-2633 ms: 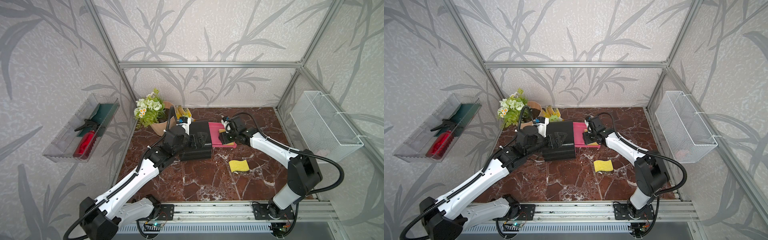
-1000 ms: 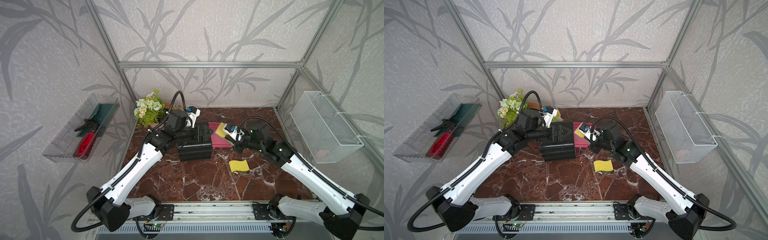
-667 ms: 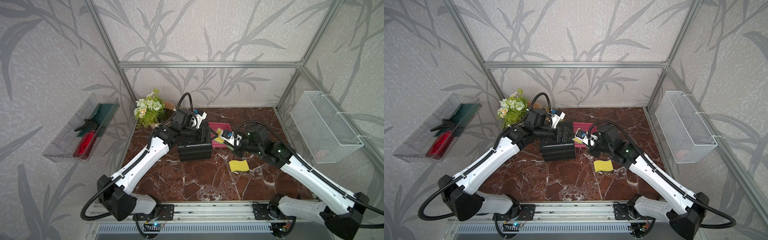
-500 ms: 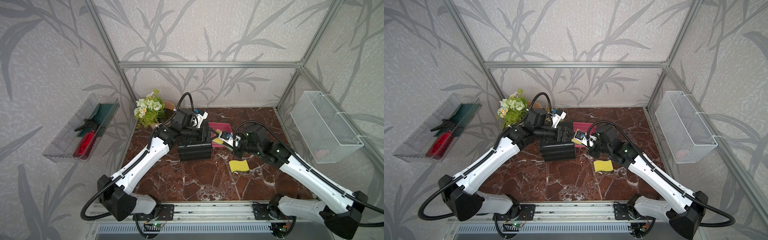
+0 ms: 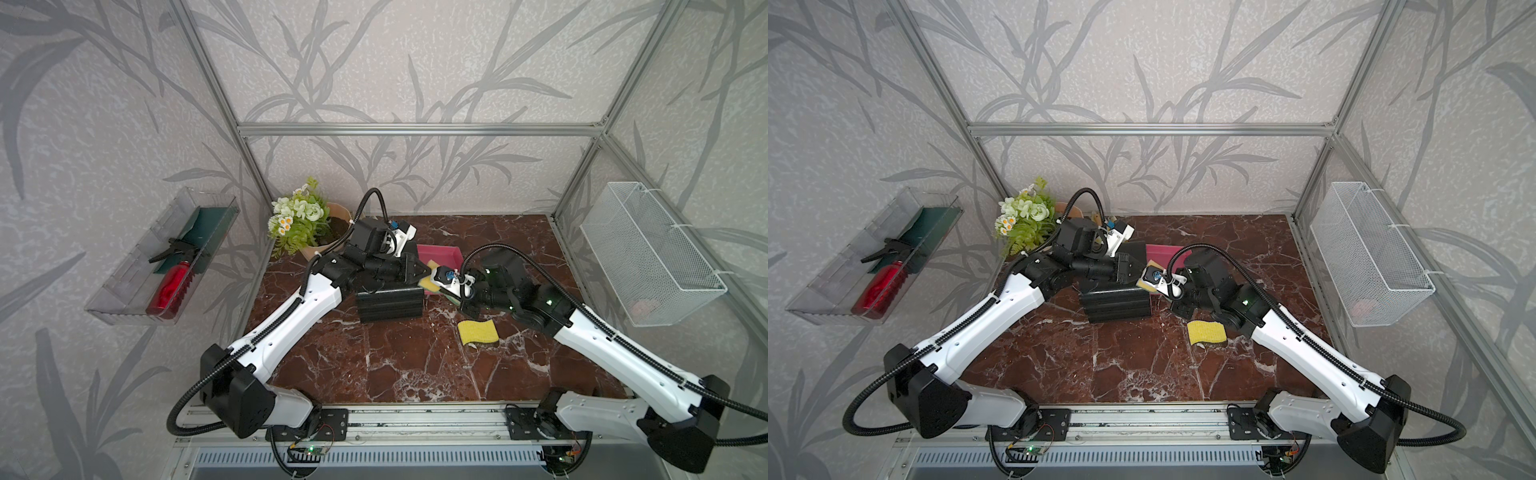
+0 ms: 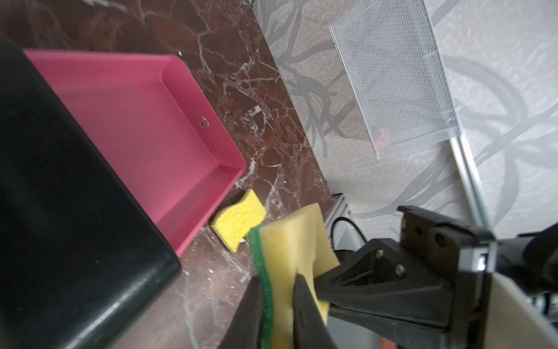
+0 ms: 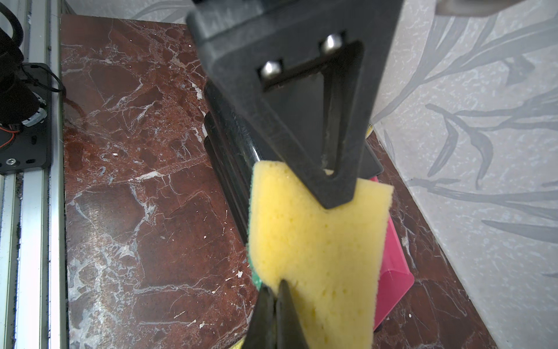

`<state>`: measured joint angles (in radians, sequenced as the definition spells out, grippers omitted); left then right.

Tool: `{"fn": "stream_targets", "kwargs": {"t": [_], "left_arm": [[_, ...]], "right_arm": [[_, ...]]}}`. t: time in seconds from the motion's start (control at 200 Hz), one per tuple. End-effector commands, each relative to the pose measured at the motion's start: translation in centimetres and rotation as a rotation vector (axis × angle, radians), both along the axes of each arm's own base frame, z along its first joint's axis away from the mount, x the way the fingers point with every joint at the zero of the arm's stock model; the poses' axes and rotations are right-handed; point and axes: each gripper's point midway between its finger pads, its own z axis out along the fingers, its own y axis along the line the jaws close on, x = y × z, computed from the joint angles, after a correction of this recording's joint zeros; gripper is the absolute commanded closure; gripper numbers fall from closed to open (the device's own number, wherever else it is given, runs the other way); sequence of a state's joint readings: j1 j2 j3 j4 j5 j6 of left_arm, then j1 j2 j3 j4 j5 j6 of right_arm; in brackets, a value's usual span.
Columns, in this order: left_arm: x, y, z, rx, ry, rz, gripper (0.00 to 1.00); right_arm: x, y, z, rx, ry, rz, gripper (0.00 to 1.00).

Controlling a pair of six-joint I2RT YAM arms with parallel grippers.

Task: Take the sponge out of the drawer
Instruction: Pick up the sponge from the drawer.

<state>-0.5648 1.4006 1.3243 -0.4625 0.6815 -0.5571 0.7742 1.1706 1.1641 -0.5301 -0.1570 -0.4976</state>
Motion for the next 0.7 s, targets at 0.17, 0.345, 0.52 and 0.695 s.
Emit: {"fn": "stream_targets", "kwargs": {"t": [0.17, 0.345, 0.52, 0.695], "left_arm": [[-0.5, 0.1, 0.6, -0.019, -0.025, -0.002, 1.00], [-0.4, 1.0, 0.9, -0.015, -0.057, 0.055, 1.00], [-0.4, 2.4, 0.9, -0.029, -0.088, 0.157, 1.00], [-1.8, 2.9, -0.2, -0.045, -0.143, 0.270, 1.00]], "right_arm": [[0.3, 0.1, 2.7, 0.083, -0.059, -0.036, 0.81], [1.8, -1.7, 5.4, 0.188, -0.126, -0.207, 0.45], [2.4, -5.2, 8.9, 0.367, -0.186, -0.408, 0.17], [3.2, -7.7, 9.0, 0.444, -0.134, -0.584, 0.01]]}}
